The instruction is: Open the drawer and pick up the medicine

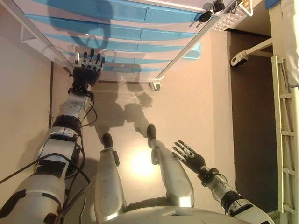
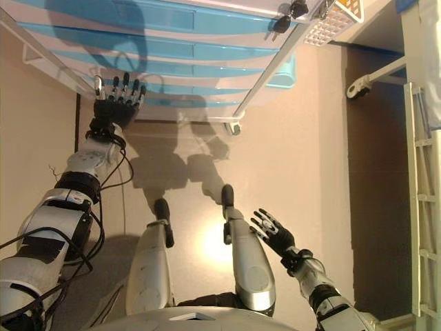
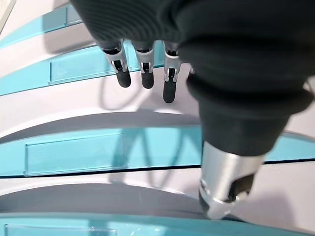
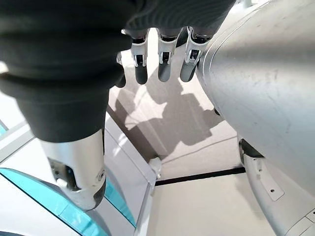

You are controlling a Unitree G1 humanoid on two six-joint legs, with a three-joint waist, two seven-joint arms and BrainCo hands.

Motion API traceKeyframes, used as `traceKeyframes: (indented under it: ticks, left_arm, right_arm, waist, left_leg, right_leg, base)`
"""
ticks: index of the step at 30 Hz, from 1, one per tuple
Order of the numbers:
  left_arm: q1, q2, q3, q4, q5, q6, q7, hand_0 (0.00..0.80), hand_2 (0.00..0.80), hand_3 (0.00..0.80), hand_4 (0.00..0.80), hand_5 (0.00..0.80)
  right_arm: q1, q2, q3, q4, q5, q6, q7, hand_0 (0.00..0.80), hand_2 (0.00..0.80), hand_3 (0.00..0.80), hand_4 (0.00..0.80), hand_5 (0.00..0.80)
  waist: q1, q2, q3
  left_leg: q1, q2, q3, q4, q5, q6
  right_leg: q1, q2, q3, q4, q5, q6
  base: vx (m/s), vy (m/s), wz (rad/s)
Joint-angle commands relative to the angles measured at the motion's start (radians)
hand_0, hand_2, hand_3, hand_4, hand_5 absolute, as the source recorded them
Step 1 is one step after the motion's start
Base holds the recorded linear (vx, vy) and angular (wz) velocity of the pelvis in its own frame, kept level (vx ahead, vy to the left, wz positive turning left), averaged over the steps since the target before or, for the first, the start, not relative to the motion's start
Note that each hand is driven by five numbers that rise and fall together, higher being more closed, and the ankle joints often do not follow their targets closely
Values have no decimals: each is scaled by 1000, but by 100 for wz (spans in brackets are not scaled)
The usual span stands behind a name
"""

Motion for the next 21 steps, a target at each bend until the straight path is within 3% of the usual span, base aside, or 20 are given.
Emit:
traceKeyframes:
  ticks: [1, 8, 21]
  left_arm:
    - [-226, 76, 15, -139, -80, -60, -120, 0, 0, 0, 0, 0]
    - [-243, 85, 8, -282, -66, -98, -181, 0, 0, 0, 0, 0]
    - [-190, 25, 0, -565, 50, -183, -198, 0, 0, 0, 0, 0]
  right_arm:
    - [96, -41, 77, -32, 5, 23, 38, 0, 0, 0, 0, 0]
    - [106, -50, 76, -36, 18, 14, 41, 0, 0, 0, 0, 0]
    - [111, -61, 64, -57, 38, 12, 23, 0, 0, 0, 0, 0]
  waist:
    - [-13, 8, -6]
    - [-4, 14, -6]
    - [20, 25, -6]
  left_leg:
    - [-15, -32, 54, -2, -22, 25]
    - [-14, -43, 43, -22, -10, 23]
    - [-13, -59, 25, -53, 10, 17]
  right_leg:
    - [-3, 26, 24, -14, 22, 22]
    - [-3, 19, 13, -23, 26, 16]
    - [-6, 7, -10, -32, 35, 10]
  base:
    - [6, -16, 4]
    - [-2, -4, 3]
    - [-2, 1, 3]
